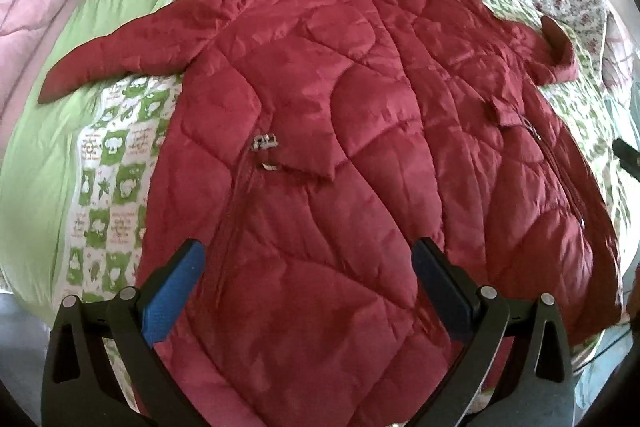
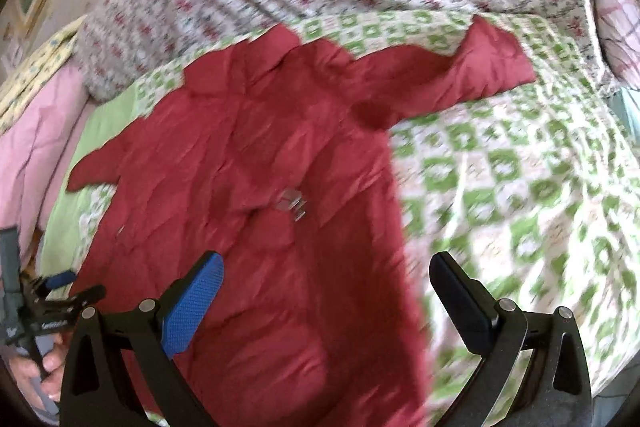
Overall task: Fold large clothes
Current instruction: 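Reach the right tool to the coat sleeve nearest it and grasp it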
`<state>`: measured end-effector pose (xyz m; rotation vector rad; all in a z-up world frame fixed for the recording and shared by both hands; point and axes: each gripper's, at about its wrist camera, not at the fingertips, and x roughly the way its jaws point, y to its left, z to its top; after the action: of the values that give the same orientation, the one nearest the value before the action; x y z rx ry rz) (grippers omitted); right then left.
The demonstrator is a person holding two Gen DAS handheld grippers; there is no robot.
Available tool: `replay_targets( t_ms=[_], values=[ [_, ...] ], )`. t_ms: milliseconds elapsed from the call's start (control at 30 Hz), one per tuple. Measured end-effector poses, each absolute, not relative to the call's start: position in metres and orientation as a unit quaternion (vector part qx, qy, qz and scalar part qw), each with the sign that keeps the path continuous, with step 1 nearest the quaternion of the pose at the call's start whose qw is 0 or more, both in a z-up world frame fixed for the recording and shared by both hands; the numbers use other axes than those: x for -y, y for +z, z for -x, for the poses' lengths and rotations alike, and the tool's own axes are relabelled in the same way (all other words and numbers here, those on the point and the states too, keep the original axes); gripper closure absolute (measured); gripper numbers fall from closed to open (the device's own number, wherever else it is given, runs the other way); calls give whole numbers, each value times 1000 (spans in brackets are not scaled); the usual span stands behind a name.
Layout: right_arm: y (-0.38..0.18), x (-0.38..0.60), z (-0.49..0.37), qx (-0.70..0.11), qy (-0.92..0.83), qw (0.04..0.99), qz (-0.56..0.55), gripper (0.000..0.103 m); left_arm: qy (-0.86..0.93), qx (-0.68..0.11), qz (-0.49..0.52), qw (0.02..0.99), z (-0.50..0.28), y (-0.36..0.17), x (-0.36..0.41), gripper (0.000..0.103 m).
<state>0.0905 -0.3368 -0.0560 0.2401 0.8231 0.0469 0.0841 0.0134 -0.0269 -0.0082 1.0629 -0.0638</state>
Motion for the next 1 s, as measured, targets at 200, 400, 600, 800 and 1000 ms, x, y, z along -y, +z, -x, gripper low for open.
replay_targets(
  t_ms=[200,400,600,800,1000],
  values=[
    [-41,390,-140,-384,-18,912,-145,0,-20,-511,13,859,-103,-28,-20,0],
    [-38,443,-195,-374,-57,909,-174,0,-13,-517,15,855,-121,-32,-23,0],
    [-35,489,-259,-368,-111,908,-163,2,-8,-529,23,849,-140,-40,-23,0],
    [-42,522,-333,-384,-167,897,-143,7,-12,-537,19,843,-154,-50,-16,0],
    [-67,533,-374,-425,-200,875,-119,31,-13,-545,19,838,-165,-57,-12,0]
  ],
)
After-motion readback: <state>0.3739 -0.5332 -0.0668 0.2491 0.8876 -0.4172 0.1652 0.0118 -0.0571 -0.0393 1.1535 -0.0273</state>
